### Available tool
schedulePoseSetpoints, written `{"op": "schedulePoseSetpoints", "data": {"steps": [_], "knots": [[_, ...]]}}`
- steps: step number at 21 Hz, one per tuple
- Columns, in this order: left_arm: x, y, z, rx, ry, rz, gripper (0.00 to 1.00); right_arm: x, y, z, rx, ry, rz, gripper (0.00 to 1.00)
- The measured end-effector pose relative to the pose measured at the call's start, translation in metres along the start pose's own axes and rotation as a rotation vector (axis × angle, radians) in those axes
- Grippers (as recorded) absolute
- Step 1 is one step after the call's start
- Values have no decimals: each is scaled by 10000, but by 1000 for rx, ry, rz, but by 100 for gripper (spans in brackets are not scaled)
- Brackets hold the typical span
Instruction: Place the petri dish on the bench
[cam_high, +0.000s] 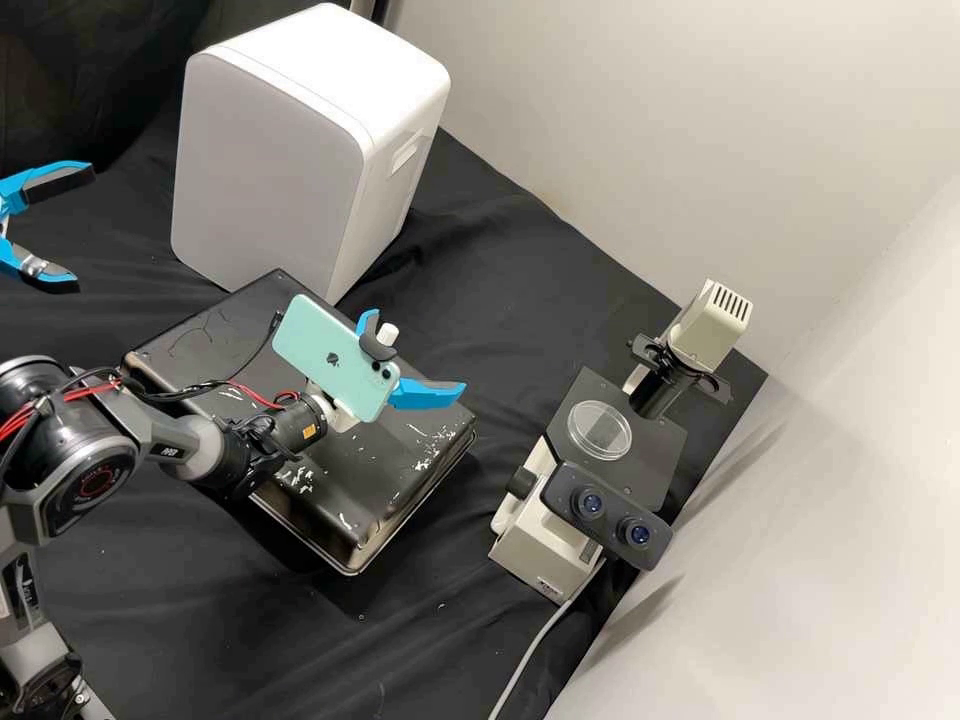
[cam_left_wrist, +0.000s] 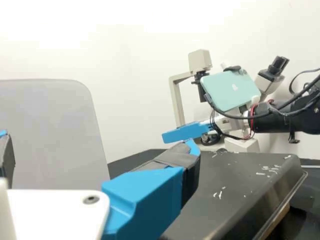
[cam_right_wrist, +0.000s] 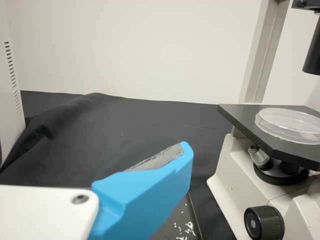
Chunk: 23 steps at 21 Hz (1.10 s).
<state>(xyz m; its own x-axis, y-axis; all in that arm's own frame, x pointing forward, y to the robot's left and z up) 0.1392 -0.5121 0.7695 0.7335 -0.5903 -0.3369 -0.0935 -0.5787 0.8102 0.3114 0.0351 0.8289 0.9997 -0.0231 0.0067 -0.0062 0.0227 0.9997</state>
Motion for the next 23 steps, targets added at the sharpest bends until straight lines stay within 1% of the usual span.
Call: {"op": "schedulePoseSetpoints", "data": {"steps": [2,3,4,6,7,11,13,15,17,18,19,20,21,22,23], "knots": [[0,-3,8,4,-8,-3,100,0,0,0,0,0,0,100],[0,-10,16,-8,-19,-10,100,0,0,0,0,0,0,100],[2,-23,28,-35,-35,-20,100,0,0,0,0,0,0,100],[11,-60,46,-67,-60,-47,100,0,0,0,0,0,0,100],[17,-78,45,-72,-62,-57,100,0,0,0,0,0,0,100],[33,-118,63,-85,-76,-79,100,0,0,0,0,0,0,100],[41,-139,80,-92,-88,-91,100,-3,16,25,-2,-3,8,100],[45,-147,93,-95,-96,-95,100,5,34,105,-9,-19,12,100],[43,-151,106,-97,-104,-97,100,22,56,223,8,-56,21,100],[44,-152,114,-98,-109,-98,100,42,73,277,15,-68,23,100],[47,-150,120,-94,-108,-95,100,62,95,322,22,-79,29,100],[49,-149,124,-85,-107,-92,100,83,129,369,33,-89,39,100],[51,-148,127,-81,-107,-90,100,105,173,415,38,-99,51,100],[52,-147,128,-79,-106,-89,100,129,214,438,32,-99,61,100],[53,-146,127,-71,-103,-86,100,149,256,465,34,-103,73,100]]}}
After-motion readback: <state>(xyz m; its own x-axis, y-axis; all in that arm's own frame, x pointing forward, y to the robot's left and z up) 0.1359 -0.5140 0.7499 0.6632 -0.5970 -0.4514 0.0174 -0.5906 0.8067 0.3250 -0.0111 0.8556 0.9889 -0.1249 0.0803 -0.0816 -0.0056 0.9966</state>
